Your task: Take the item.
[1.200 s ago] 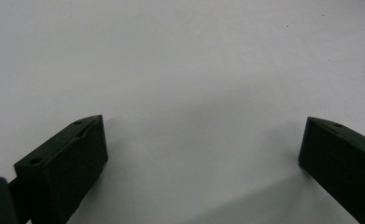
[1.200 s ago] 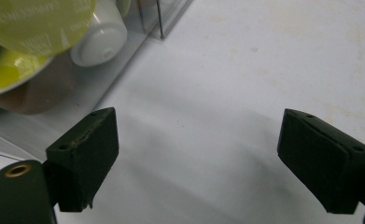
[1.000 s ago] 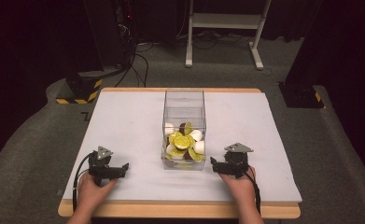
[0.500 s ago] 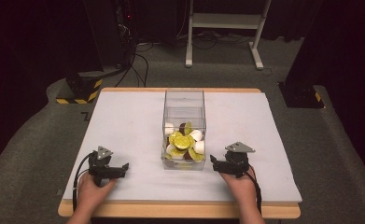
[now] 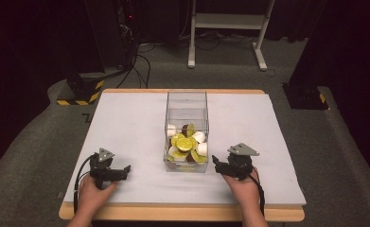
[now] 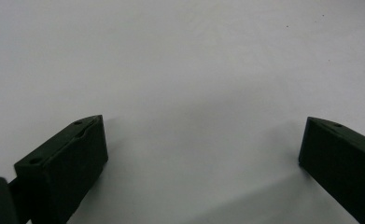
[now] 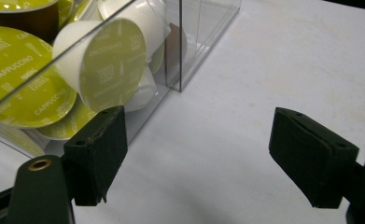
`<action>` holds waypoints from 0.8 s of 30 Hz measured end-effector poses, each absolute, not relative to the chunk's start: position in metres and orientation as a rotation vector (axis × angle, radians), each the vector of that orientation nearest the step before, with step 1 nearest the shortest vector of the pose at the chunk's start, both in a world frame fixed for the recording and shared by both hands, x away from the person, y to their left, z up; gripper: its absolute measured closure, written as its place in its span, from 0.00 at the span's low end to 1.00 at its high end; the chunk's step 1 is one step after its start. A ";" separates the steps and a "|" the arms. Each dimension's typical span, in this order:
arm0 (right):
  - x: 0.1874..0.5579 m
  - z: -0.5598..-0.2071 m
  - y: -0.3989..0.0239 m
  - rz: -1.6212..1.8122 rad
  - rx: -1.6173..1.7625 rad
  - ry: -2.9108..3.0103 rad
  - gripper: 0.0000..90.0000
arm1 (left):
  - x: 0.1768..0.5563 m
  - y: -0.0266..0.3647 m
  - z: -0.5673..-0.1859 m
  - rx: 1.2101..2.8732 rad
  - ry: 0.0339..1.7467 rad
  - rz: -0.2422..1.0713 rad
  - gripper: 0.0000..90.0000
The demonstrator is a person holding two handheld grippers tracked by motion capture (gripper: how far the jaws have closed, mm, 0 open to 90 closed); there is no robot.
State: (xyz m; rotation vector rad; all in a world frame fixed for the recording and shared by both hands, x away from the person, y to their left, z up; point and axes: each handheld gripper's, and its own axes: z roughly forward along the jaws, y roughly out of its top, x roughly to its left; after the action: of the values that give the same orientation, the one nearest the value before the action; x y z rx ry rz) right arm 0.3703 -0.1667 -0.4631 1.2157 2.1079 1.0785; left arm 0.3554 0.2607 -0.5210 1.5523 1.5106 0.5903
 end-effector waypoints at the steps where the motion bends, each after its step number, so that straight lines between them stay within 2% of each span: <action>1: 0.370 -0.462 -0.166 1.081 1.213 2.104 0.22 | 0.355 0.261 -0.521 1.553 1.511 0.590 0.01; 24: 0.362 -0.446 -0.166 1.148 1.174 2.016 0.21 | 0.355 0.261 -0.521 1.552 1.511 0.590 0.01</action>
State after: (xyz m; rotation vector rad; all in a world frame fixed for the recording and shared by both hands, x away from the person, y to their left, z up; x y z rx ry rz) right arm 0.3622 -0.1657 -0.4459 1.1735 2.0165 1.1476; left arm 0.3555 0.2606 -0.5210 1.5520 1.5106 0.5905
